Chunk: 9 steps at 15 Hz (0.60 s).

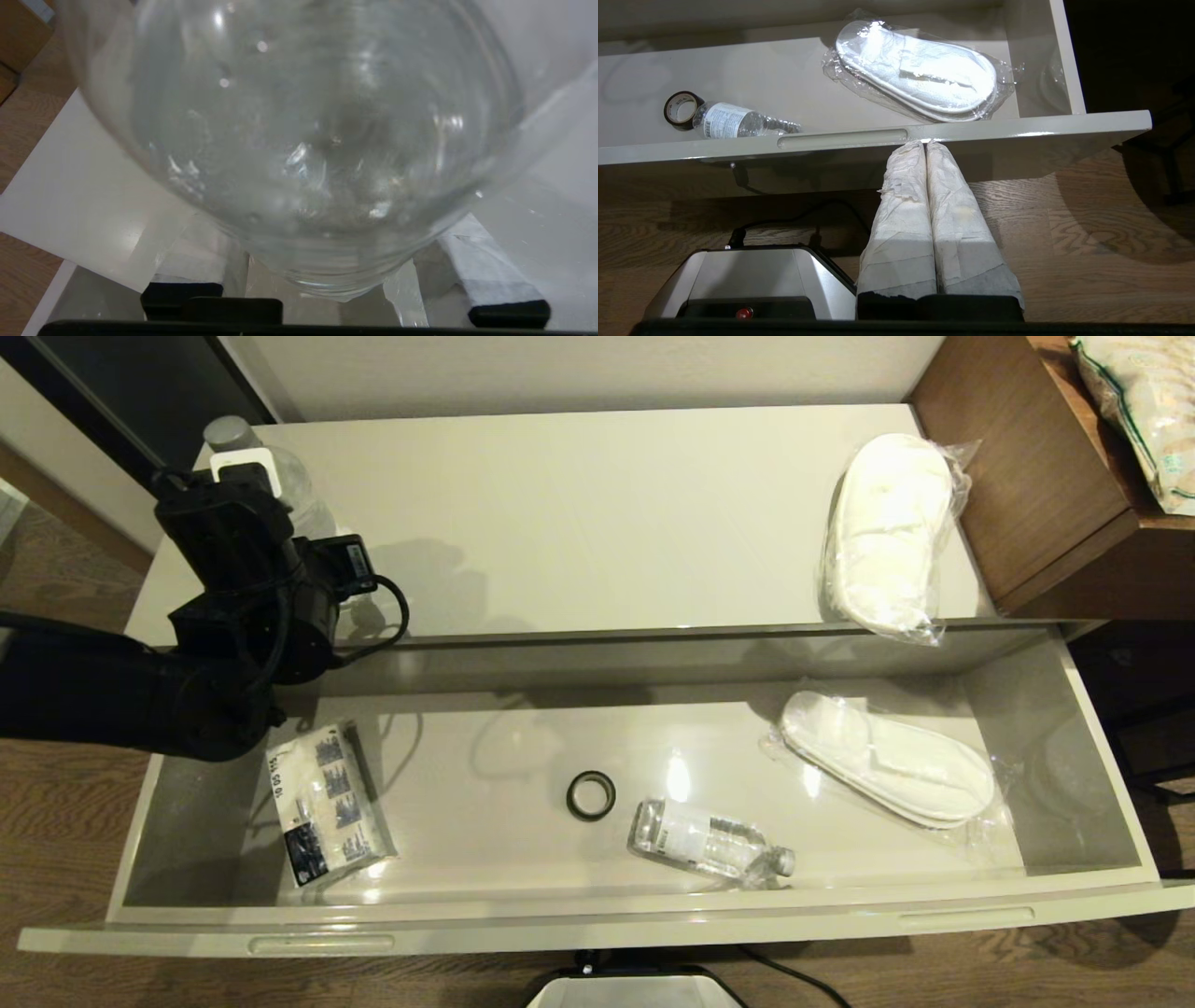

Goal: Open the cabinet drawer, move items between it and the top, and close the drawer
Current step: Pick up the mineral water on the table, then put the mineral water in the drawer

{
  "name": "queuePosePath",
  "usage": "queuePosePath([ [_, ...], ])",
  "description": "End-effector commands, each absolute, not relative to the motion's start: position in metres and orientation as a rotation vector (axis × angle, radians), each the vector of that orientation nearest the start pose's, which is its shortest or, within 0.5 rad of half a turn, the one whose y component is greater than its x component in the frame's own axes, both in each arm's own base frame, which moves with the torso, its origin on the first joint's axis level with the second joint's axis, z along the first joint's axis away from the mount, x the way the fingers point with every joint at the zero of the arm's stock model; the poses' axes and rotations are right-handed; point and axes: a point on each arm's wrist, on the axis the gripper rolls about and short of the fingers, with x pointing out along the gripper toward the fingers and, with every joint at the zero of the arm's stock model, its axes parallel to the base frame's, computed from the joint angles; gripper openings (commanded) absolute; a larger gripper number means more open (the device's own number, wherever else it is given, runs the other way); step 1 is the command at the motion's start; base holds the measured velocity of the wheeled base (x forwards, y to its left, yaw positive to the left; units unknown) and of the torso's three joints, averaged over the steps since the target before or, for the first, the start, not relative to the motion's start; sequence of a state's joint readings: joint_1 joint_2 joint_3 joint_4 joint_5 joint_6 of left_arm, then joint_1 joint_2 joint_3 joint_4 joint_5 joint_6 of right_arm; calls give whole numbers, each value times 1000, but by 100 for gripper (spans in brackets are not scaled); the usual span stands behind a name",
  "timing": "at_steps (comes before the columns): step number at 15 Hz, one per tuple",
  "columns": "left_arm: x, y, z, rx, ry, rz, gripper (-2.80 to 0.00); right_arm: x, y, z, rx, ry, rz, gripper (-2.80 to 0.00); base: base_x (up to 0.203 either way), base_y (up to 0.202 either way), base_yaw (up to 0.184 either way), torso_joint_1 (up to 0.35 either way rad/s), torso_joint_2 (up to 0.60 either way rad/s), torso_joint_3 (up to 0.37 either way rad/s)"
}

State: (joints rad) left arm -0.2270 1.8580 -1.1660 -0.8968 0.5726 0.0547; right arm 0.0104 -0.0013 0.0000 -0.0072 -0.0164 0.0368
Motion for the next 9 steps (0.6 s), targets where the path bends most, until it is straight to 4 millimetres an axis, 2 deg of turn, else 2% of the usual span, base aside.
queuePosePath([
  [1, 348, -68, 266, -34, -203, 355, -280, -24, -1, 75, 37, -22, -6, -280, 0, 0, 0, 0, 0, 0],
  [4, 309, -64, 296, 16, -210, 337, -280, -24, -1, 75, 37, -22, -6, -280, 0, 0, 0, 0, 0, 0],
  [7, 265, -75, 315, 136, -159, 261, -280, -24, -1, 75, 37, -22, -6, -280, 0, 0, 0, 0, 0, 0],
  [8, 247, -81, 314, 201, -129, 218, -280, -24, -1, 75, 37, -22, -6, -280, 0, 0, 0, 0, 0, 0],
  [9, 233, -87, 301, 288, -72, 173, -280, -24, -1, 75, 37, -22, -6, -280, 0, 0, 0, 0, 0, 0],
])
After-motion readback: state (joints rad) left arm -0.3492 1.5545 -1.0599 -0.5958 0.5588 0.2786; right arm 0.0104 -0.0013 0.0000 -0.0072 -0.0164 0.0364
